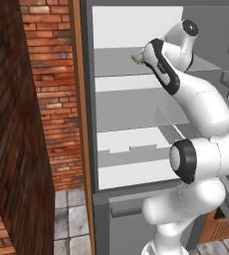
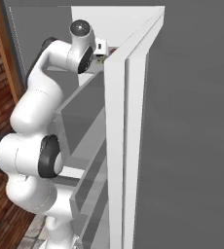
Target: Pick the egg and butter from the fridge and place them by the bowl for mixing.
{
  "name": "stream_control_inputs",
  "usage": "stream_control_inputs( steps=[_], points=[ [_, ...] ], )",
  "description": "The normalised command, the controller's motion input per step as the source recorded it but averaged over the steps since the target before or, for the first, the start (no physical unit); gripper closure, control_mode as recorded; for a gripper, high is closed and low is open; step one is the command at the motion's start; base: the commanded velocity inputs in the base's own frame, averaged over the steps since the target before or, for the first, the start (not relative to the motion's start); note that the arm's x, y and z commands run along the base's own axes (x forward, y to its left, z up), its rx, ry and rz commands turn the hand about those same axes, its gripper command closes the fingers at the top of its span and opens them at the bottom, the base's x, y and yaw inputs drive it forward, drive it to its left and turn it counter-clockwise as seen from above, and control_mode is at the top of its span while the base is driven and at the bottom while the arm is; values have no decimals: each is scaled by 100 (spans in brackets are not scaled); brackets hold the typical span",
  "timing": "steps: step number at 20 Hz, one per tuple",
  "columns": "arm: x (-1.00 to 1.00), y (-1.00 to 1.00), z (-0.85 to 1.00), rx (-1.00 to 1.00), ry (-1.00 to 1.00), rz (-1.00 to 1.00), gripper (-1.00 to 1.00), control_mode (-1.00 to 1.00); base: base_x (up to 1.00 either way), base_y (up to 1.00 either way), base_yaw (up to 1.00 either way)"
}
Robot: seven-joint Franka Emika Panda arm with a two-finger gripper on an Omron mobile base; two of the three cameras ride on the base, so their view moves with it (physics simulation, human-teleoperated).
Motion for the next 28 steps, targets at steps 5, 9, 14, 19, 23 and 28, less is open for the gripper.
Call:
stream_control_inputs(
  steps=[5, 9, 14, 19, 23, 28],
  points=[
    [37, 0, -34, -1, 0, 0, -100, -100, 0, 0, 0],
    [38, 2, -31, 0, -4, 0, -100, -100, 0, 0, 0],
    [44, 1, -15, 0, 0, 0, -100, -100, 0, 0, 0],
    [47, 2, -1, 0, 0, 0, -100, -100, 0, 0, 0],
    [41, 0, 1, 0, 0, 0, -100, -100, 0, 0, 0],
    [39, 0, 0, 0, 0, 0, -100, -100, 0, 0, 0]
  ],
)
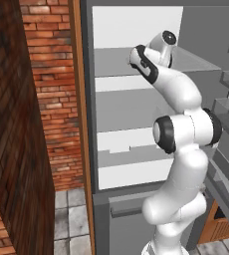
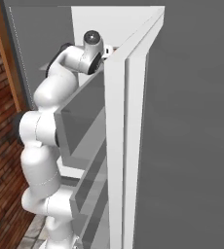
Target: Pick the egg and butter from the fridge and place them by the bowl for mixing.
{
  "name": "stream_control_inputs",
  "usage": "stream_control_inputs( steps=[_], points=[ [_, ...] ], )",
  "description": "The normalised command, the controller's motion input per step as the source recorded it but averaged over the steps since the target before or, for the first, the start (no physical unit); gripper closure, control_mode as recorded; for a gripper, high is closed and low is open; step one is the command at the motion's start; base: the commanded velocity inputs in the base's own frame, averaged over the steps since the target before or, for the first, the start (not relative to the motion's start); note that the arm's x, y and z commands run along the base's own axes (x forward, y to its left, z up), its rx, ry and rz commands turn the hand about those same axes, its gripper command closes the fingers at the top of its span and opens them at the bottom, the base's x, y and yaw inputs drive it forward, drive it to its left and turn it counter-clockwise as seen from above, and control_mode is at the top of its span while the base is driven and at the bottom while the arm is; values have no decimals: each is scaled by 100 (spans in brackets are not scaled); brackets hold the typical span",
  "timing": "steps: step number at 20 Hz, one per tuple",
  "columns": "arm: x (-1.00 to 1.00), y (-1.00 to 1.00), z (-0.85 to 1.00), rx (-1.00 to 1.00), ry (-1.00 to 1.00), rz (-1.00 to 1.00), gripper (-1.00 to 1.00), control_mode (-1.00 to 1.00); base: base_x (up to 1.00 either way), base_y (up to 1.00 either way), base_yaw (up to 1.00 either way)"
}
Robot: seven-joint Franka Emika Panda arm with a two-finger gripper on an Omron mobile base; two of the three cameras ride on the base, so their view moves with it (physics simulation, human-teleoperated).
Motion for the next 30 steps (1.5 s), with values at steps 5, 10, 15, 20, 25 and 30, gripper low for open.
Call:
stream_control_inputs(
  steps=[5, 10, 15, 20, 25, 30],
  points=[
    [37, 0, 0, 0, 0, 0, -100, -100, 0, 0, 0],
    [33, -2, 0, 0, 5, 0, -100, -100, 0, 0, 0],
    [3, 0, -15, 0, 5, 0, -100, -100, 0, 0, 0],
    [1, 1, -27, 0, 0, 0, 100, -100, 0, 0, 0],
    [-3, 0, -46, 0, 0, 0, 100, -100, 0, 0, 0],
    [-3, 2, -44, 1, -7, 0, 100, -100, 0, 0, 0]
  ],
)
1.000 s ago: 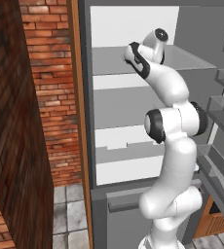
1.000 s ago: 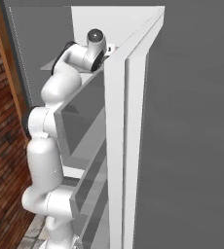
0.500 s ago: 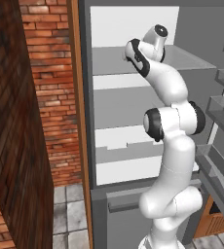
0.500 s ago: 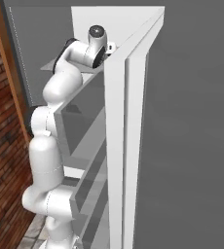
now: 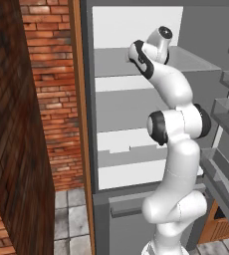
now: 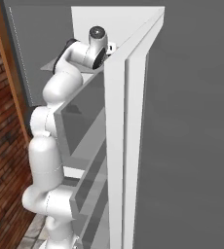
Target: Pick the egg and butter from the fridge and place them by the bowl for mixing.
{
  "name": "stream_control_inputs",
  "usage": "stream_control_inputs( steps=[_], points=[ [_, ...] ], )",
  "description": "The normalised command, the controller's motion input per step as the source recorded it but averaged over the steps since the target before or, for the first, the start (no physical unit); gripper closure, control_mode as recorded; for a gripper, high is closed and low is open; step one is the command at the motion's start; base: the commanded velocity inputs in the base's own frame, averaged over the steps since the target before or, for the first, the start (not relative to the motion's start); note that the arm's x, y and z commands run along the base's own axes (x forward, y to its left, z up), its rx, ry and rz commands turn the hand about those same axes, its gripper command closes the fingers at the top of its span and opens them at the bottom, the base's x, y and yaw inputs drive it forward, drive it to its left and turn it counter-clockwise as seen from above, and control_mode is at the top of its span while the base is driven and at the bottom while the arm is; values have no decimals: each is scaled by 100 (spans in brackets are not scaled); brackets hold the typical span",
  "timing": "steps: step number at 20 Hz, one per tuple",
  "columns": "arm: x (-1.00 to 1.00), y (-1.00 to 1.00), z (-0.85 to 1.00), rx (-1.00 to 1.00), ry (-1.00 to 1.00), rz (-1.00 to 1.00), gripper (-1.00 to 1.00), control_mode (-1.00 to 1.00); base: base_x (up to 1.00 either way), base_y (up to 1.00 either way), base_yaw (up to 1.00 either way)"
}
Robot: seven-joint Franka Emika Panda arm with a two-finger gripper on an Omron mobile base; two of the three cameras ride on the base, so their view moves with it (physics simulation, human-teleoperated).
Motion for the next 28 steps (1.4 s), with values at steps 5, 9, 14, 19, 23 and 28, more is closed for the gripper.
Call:
stream_control_inputs(
  steps=[5, 9, 14, 19, 23, 28],
  points=[
    [-30, 21, -28, 6, -2, 0, 100, -100, 0, 0, 0],
    [-73, 14, -8, 2, 0, 0, 100, -100, 0, 0, 0],
    [-79, 12, -1, 0, -1, 0, 100, -100, 0, 0, 0],
    [-94, 8, -1, 0, -22, 0, 100, -100, 0, 0, 0],
    [-91, 15, 0, 0, -9, -4, 100, -100, 0, 0, 0],
    [-88, 20, 0, 3, -2, -11, 100, -100, 0, 0, 0]
  ],
)
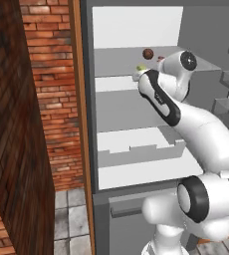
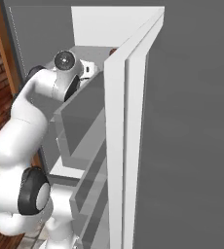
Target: Pick the egg and butter from the fridge and place them by the bowl for mixing.
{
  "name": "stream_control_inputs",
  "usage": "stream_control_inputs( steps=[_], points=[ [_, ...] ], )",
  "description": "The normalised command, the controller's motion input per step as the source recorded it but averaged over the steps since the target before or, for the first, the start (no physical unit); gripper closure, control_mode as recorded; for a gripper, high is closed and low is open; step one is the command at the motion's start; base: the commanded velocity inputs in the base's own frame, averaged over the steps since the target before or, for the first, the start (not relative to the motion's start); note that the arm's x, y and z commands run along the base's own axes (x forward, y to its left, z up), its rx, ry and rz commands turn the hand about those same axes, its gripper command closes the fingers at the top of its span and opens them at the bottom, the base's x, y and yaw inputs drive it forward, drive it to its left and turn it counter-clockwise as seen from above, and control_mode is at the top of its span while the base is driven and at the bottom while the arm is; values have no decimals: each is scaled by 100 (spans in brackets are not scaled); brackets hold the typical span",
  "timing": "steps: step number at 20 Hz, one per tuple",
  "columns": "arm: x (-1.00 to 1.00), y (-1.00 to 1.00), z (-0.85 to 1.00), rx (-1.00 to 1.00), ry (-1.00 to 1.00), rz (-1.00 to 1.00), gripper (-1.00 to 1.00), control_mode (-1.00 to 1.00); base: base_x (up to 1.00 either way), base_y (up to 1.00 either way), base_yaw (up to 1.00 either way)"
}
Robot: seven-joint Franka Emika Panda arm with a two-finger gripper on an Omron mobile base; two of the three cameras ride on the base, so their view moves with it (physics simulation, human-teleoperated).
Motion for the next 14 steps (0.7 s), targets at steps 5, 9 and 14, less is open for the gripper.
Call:
stream_control_inputs(
  steps=[5, 9, 14],
  points=[
    [-94, 19, -6, 9, 0, -16, 100, -100, 0, 0, 0],
    [-88, 13, -12, 10, 0, -14, 100, -100, 0, 0, 0],
    [-68, 10, -29, 2, 8, -4, 100, -100, 0, 0, 0]
  ],
)
